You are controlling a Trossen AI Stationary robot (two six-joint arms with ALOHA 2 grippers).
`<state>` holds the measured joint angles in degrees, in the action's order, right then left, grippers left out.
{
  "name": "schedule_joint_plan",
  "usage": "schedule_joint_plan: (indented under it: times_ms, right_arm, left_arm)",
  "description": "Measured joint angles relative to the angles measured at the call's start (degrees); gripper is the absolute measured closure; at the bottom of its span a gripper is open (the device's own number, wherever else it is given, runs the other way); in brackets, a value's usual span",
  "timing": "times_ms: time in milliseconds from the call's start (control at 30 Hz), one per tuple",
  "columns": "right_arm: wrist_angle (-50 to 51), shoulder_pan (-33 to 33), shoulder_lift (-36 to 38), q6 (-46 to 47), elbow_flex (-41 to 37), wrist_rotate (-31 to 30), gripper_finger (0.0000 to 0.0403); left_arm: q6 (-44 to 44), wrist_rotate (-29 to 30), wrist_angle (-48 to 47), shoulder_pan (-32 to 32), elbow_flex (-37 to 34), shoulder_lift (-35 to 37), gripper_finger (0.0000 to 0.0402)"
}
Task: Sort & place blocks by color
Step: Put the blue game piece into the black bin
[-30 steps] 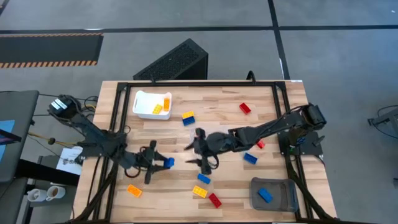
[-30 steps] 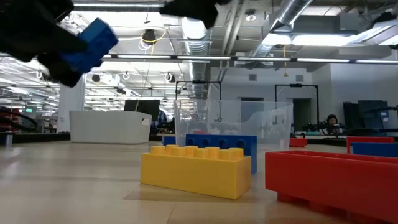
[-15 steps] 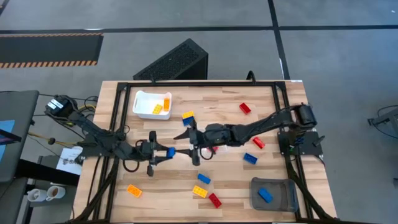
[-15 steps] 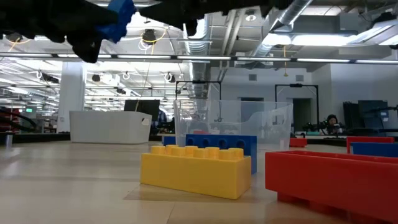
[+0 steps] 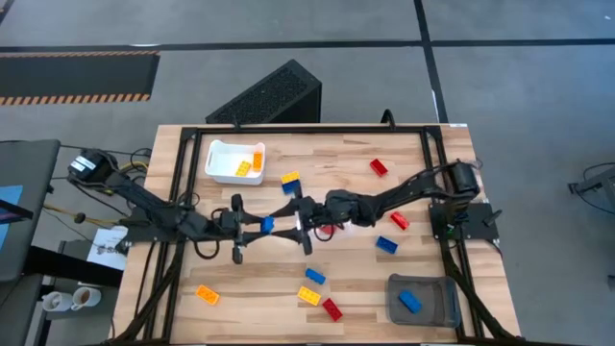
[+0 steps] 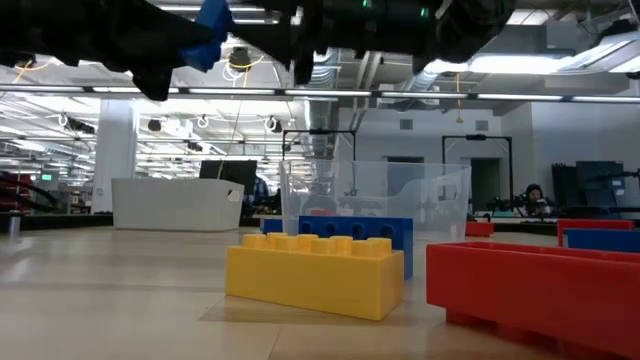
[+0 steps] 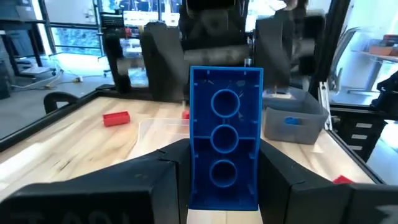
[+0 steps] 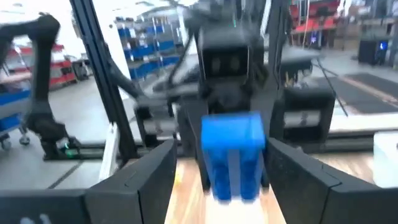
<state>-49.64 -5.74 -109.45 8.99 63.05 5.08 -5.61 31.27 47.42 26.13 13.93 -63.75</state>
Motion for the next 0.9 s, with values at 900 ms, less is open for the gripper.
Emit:
schedule_joint_plan:
  times_ms: [900]
  right_arm:
    - [-1.5, 0.3, -3.4, -0.3, 4.3, -0.6, 0.0248]
  left_arm:
    - [-3.9, -2.9, 0.0, -2.5, 0.0, 0.0, 0.0303]
